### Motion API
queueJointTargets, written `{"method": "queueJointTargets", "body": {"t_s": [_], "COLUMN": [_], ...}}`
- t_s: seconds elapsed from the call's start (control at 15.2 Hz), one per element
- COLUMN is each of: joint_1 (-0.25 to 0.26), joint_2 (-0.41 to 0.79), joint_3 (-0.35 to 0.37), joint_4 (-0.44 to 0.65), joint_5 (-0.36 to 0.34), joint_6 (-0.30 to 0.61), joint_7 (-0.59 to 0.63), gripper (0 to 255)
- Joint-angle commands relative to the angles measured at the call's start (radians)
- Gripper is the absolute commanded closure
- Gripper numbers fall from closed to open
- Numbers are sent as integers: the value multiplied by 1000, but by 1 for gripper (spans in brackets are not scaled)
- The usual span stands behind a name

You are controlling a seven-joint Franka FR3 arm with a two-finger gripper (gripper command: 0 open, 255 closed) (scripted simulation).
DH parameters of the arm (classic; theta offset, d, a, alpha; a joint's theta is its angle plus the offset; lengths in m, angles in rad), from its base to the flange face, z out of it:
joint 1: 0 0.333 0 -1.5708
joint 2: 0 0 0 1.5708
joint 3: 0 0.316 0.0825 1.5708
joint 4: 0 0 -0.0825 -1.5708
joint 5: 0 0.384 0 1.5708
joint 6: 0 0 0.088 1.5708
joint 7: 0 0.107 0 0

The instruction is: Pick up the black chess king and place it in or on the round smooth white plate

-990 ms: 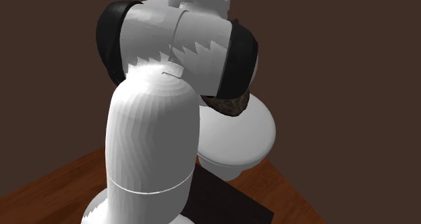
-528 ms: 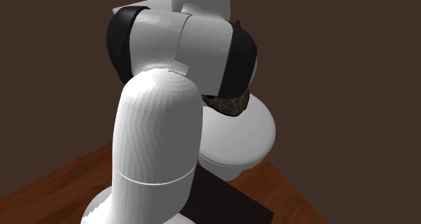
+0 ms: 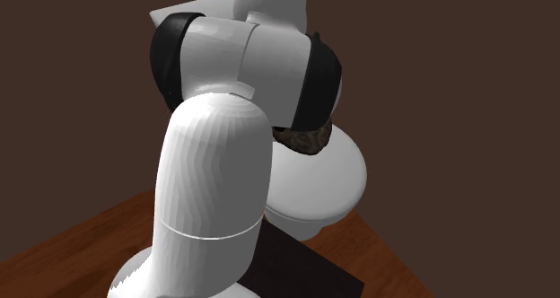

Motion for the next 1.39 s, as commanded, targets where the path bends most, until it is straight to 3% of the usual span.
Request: {"method": "queueJointTargets", "body": {"t_s": [0.0,0.2,0.26,0.86,1.32], "joint_1": [0,0,0,0,-4], "joint_2": [1,1,1,1,-29], "joint_3": [0,0,0,0,6], "joint_4": [0,0,0,0,25], "joint_5": [0,0,0,0,9], "joint_6": [1,1,1,1,-52], "joint_7": [0,0,0,0,-5], "gripper": [0,0,255,255,255]}}
